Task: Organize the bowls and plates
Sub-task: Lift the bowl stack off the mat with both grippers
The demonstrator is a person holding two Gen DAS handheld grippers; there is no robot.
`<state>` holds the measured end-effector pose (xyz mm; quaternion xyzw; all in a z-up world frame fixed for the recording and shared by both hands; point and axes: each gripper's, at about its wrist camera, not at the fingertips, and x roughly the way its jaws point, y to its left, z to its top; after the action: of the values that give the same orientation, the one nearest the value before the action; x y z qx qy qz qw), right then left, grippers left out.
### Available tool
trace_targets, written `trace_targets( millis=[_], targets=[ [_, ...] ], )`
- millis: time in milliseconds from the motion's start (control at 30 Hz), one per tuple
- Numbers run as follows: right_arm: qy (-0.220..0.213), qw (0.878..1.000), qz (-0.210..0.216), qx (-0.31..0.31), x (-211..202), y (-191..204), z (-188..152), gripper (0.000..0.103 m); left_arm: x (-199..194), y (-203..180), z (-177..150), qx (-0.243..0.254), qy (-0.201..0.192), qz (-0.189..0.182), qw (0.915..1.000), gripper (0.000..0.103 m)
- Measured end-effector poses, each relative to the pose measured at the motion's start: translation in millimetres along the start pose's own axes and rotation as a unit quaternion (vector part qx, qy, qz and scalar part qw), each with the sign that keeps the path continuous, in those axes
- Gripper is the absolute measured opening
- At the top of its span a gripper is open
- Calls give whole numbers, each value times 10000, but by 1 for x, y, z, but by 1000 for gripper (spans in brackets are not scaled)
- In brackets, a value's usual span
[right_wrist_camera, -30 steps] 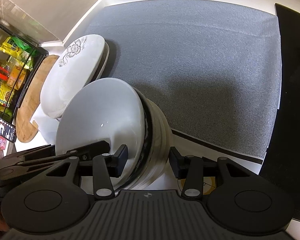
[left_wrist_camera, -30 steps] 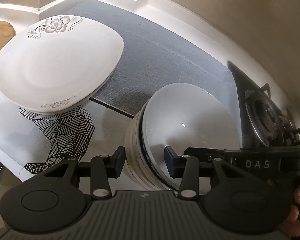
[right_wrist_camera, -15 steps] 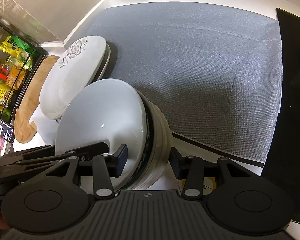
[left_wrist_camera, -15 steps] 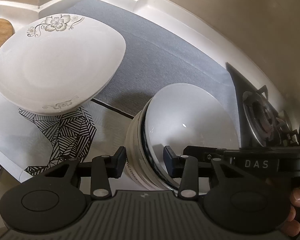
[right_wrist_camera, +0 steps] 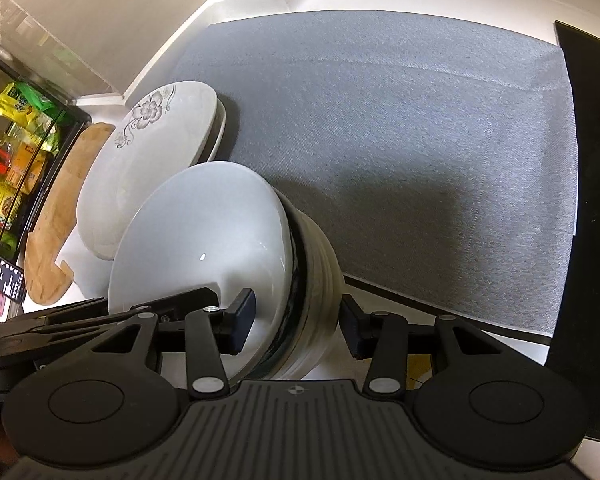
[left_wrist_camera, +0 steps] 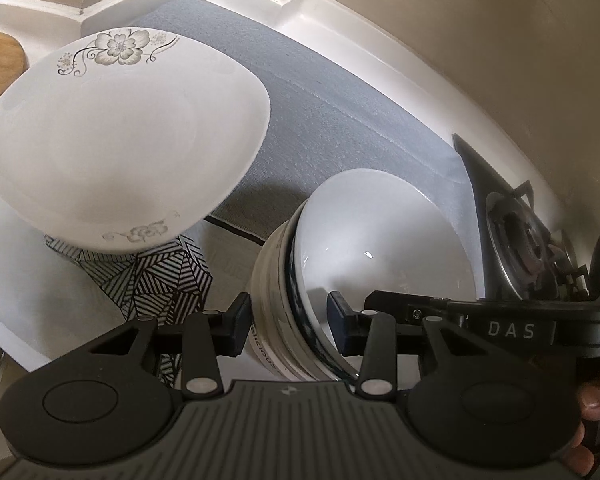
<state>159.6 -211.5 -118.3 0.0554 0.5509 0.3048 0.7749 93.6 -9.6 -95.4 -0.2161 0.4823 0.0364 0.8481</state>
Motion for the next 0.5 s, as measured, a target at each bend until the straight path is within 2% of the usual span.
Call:
trace_targets(
  millis=[233,500],
  targets=[
    [-214,9992,32,350,-2,-6,-1,39,3,4,9,216,103,-160,9996,43],
    [-566,9952,-252,755,-8,0,-14,38,10,6,23,669,246,-511,9961,43]
  ],
)
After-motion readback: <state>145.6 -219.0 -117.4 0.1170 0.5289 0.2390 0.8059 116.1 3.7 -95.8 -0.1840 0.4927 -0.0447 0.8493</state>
